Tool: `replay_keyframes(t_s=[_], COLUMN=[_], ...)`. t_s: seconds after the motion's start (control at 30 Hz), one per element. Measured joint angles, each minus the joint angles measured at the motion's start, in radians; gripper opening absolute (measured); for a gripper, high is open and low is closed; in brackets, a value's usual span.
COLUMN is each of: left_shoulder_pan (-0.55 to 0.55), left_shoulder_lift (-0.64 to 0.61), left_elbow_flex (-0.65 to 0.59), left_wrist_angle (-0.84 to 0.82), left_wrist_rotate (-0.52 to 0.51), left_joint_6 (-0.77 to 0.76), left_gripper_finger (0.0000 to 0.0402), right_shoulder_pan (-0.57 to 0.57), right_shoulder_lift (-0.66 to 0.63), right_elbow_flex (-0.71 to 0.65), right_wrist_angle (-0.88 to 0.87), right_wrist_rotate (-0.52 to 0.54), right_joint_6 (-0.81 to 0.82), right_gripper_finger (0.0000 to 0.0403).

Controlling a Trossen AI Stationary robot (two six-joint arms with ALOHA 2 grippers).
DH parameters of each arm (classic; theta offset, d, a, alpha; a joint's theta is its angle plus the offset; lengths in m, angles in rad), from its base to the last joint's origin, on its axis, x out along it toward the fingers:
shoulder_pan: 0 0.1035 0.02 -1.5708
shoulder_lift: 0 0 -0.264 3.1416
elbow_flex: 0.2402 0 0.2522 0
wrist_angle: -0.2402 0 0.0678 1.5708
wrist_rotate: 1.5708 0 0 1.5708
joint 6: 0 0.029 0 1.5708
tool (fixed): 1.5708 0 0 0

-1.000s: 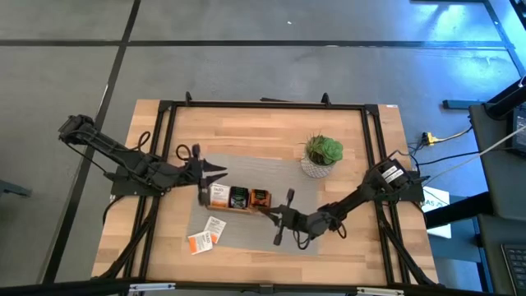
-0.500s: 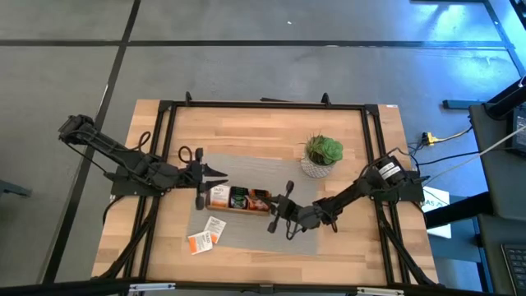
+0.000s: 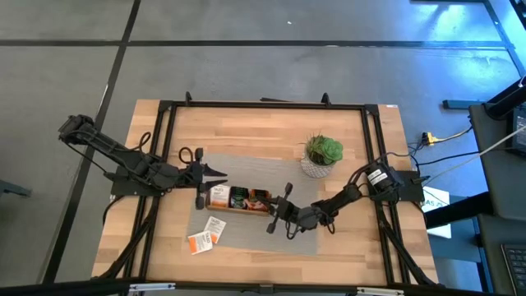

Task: Pick & Place Tea
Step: Put the orange tea bag into the right section of the wooden organizer, then put the white tea bag into the left section of the wooden organizer

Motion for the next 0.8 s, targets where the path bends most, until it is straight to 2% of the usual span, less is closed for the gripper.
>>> replay_keyframes(t_s=[0.17,0.47,0.57,0.67,0.8], left_shoulder_pan=[0.0,0.0,0.0,0.0,0.0], left_shoulder_lift=[0.0,0.0,0.0,0.0,0.0], left_elbow_flex=[0.0,0.0,0.0,0.0,0.001], left_wrist_angle=[0.0,-0.024,-0.063,-0.123,-0.238], left_wrist_rotate=[-0.001,-0.001,0.0,0.036,0.189], left_joint_6=[0.018,-0.014,-0.047,-0.114,-0.261], left_gripper_finger=[0.0066,0.007,0.007,0.007,0.007], right_shoulder_pan=[0.0,0.001,0.0,-0.026,-0.097], right_shoulder_lift=[-0.007,-0.125,-0.224,-0.339,-0.465], right_elbow_flex=[0.0,0.0,0.0,0.0,0.0], right_wrist_angle=[-0.013,-0.086,-0.271,-0.515,-0.784], right_wrist_rotate=[-0.001,-0.017,-0.145,-0.303,-0.502], right_joint_6=[0.001,-0.006,0.017,0.135,0.313], right_gripper_finger=[0.0027,0.0158,0.0177,0.018,0.0175])
